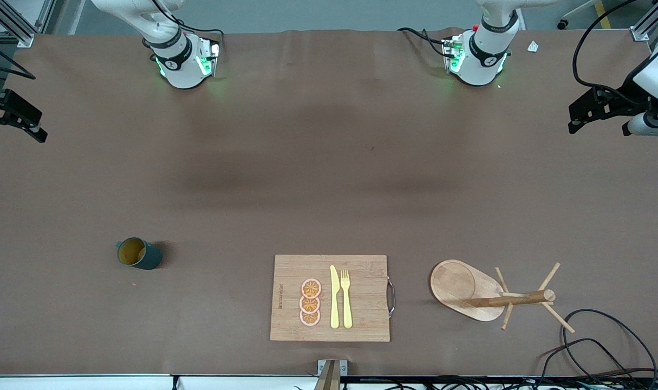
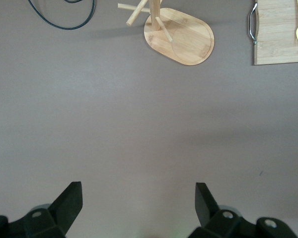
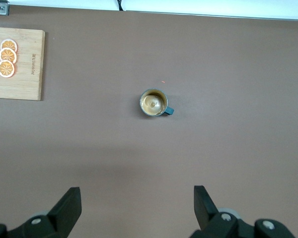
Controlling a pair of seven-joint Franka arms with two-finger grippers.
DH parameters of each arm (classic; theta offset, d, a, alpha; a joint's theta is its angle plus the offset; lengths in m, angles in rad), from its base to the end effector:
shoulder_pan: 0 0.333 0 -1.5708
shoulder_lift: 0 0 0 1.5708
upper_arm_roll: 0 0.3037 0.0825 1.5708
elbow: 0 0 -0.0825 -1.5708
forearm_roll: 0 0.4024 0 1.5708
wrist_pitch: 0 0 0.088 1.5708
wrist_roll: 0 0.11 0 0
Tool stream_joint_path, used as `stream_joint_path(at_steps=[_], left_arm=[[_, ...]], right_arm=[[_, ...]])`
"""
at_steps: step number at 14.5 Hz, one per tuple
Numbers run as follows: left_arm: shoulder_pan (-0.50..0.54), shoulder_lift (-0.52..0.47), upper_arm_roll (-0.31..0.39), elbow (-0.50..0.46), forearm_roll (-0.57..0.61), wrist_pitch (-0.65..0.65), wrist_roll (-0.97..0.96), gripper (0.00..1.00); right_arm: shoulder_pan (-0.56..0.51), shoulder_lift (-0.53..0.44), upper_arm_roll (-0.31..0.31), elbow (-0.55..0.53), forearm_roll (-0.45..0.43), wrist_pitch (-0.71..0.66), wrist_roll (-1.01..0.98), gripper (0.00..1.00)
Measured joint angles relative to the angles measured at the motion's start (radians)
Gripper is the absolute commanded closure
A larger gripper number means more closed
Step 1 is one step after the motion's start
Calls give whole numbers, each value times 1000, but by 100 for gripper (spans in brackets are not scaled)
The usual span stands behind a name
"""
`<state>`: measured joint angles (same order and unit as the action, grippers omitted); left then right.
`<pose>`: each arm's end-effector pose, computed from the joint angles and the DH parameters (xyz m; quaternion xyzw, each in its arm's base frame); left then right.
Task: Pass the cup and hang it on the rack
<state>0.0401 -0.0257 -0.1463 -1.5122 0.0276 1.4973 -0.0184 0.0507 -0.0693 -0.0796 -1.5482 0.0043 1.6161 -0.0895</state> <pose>0.5550 -0.0571 0.6457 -0.9989 0.0428 -0.0062 0.0153 0.5564 -0.0173 0.6637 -0.9972 -0.0302 -0.0686 0.0008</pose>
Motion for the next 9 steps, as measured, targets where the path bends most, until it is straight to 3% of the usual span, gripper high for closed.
stream_joint_path(at_steps=[7,9], left_arm=[[0,0,0,1,0,-7,0,0],[0,0,0,1,0,-7,0,0]], right_arm=[[0,6,-3,6,0,-40,0,0],[0,55,-3,1,4,-45,0,0]])
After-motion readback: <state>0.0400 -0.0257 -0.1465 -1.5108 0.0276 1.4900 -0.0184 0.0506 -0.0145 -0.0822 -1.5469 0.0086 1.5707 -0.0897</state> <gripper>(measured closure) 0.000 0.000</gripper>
